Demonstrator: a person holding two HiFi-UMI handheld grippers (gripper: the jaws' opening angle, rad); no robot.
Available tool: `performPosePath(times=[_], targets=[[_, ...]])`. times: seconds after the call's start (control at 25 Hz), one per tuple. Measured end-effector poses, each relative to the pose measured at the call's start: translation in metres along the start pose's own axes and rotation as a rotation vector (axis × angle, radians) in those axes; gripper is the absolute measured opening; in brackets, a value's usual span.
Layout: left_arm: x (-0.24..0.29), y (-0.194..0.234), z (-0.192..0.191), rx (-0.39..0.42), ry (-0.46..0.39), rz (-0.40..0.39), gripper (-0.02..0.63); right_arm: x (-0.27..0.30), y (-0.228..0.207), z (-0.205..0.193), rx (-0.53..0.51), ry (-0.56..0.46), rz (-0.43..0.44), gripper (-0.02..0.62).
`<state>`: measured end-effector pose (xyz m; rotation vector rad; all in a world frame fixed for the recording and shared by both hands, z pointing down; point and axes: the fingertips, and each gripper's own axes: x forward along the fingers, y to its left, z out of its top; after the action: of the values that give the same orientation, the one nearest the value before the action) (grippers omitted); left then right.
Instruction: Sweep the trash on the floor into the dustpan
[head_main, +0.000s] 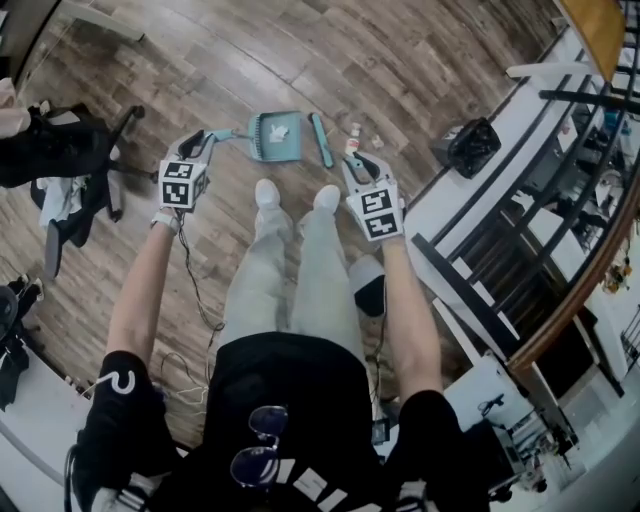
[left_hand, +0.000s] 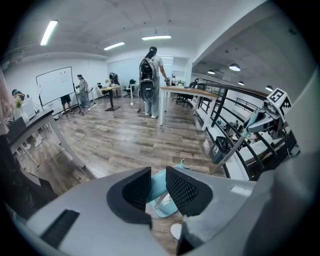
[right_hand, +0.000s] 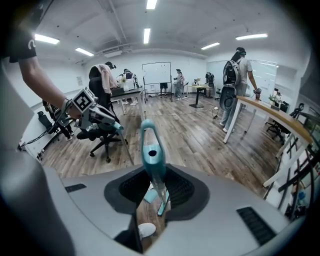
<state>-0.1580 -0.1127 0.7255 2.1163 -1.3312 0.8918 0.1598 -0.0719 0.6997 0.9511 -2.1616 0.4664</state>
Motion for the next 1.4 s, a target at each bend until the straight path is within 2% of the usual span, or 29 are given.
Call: performPosePath(times=[0.64, 1.16, 1.4], targets=[[0.006, 0.001, 0.0, 0.066, 0.083, 0.011, 0.078, -0.006, -0.024, 0.015, 0.071, -0.04, -0.09, 0.084], [0.007, -0.002, -0.002, 0.07, 0.116, 0.049, 0.044, -0.023, -0.055, 0.015, 0.058, -0.047, -0.138, 0.084], [0.008, -0.005, -0.007, 0.061, 0.126, 0.071, 0.037, -0.026, -0.069, 0.01, 0.08, -0.054, -0.132, 0.084]])
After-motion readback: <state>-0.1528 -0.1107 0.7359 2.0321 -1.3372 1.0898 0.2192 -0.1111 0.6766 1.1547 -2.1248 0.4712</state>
